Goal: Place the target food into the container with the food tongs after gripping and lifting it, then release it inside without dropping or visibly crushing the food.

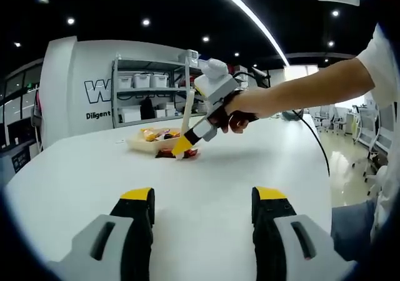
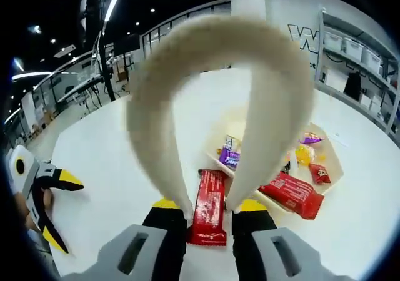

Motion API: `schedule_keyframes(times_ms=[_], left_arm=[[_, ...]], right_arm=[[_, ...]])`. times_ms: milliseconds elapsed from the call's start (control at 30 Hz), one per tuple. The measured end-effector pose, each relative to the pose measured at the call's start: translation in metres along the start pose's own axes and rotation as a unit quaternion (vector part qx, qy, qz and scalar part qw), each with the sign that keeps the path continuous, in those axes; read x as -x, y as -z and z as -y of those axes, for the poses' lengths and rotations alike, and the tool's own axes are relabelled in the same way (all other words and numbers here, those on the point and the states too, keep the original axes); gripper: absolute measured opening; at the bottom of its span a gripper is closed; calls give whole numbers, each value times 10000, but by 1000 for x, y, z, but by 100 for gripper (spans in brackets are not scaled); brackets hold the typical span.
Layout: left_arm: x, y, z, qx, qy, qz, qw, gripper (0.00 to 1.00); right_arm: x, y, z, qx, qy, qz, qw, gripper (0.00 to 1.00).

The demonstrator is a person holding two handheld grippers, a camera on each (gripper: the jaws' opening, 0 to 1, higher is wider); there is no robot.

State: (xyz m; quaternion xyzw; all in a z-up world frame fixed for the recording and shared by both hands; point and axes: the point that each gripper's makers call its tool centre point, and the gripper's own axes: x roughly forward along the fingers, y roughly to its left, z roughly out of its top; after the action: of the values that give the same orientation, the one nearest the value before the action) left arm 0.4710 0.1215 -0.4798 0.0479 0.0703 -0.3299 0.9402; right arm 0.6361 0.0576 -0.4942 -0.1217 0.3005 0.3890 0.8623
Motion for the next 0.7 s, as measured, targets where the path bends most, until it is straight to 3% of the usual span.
schedule_keyframes(times_ms=[367, 700], left_arm=[[0, 0, -1, 25, -5, 9, 10000, 61], [0, 0, -1, 9, -36, 4, 10000, 61]], right_arm=[[5, 2, -11, 85, -5, -22, 10000, 18], [33, -18, -9, 209, 19, 227, 9995, 18]])
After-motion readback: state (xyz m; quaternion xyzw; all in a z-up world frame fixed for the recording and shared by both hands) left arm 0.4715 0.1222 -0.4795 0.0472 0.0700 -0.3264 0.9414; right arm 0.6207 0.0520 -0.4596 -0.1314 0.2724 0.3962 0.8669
